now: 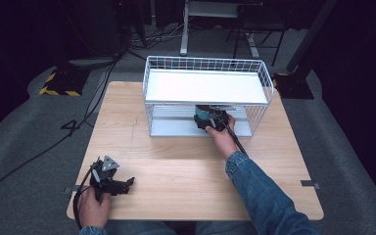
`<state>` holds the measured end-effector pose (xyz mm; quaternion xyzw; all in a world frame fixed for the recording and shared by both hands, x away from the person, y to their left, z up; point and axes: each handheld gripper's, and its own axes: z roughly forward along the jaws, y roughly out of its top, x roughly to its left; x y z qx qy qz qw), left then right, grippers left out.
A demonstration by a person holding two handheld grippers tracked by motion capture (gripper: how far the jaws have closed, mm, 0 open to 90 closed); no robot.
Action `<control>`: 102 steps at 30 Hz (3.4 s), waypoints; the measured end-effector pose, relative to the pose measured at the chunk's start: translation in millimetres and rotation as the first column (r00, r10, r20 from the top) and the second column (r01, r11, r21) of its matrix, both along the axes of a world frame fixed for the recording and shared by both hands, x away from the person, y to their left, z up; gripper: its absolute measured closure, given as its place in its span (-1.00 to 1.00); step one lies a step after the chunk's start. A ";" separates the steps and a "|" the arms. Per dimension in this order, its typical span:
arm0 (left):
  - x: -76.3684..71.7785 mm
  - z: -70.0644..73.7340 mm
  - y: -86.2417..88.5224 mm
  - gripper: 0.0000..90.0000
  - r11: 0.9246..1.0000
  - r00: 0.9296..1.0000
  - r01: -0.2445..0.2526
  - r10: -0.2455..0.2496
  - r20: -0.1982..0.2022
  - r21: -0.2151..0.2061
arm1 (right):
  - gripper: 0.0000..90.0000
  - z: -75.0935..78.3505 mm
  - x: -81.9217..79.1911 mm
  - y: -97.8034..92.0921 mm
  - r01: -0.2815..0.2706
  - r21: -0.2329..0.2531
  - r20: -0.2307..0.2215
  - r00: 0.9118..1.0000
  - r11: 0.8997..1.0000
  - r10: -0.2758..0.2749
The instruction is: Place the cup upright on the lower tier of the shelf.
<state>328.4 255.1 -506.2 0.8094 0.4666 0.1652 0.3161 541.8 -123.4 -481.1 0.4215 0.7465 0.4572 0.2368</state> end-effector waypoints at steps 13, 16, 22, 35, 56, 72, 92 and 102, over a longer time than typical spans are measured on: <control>0.0 0.0 -0.1 -1.00 1.000 1.000 -0.001 0.001 0.000 0.000 | -0.52 -0.2 1.5 5.1 -0.008 -0.020 0.007 1.000 1.000 0.008; 0.0 0.0 0.0 -1.00 1.000 1.000 0.000 0.000 0.000 0.000 | -0.52 0.0 1.2 5.4 -0.007 -0.023 0.006 1.000 1.000 0.007; 0.0 0.0 0.0 -1.00 1.000 1.000 0.000 0.000 0.000 0.000 | -0.54 0.0 0.0 5.2 -0.012 -0.033 0.012 1.000 0.999 0.012; 0.0 0.0 0.0 -1.00 1.000 1.000 0.000 0.000 0.000 0.000 | -0.65 1.8 -7.3 0.4 0.009 -0.022 0.024 1.000 1.000 -0.008; 0.0 0.0 -0.1 -1.00 1.000 1.000 -0.001 0.001 0.000 0.000 | -0.65 27.3 -59.8 -28.5 -0.087 0.041 -0.010 0.996 0.995 0.087; -0.1 0.0 -0.1 -1.00 1.000 1.000 -0.001 0.001 0.000 0.000 | -0.65 50.6 -106.6 -86.1 -0.211 0.039 -0.028 0.977 0.977 0.212; 0.0 0.0 -0.1 -1.00 1.000 1.000 -0.001 0.001 0.000 0.000 | -0.65 63.2 -156.6 -165.5 -0.298 -0.046 -0.096 0.951 0.953 0.293; 4.0 0.2 -3.8 -1.00 1.000 1.000 -0.009 0.009 -0.001 0.002 | -0.65 47.0 -189.4 -187.3 -0.272 -0.011 -0.084 0.959 0.962 0.270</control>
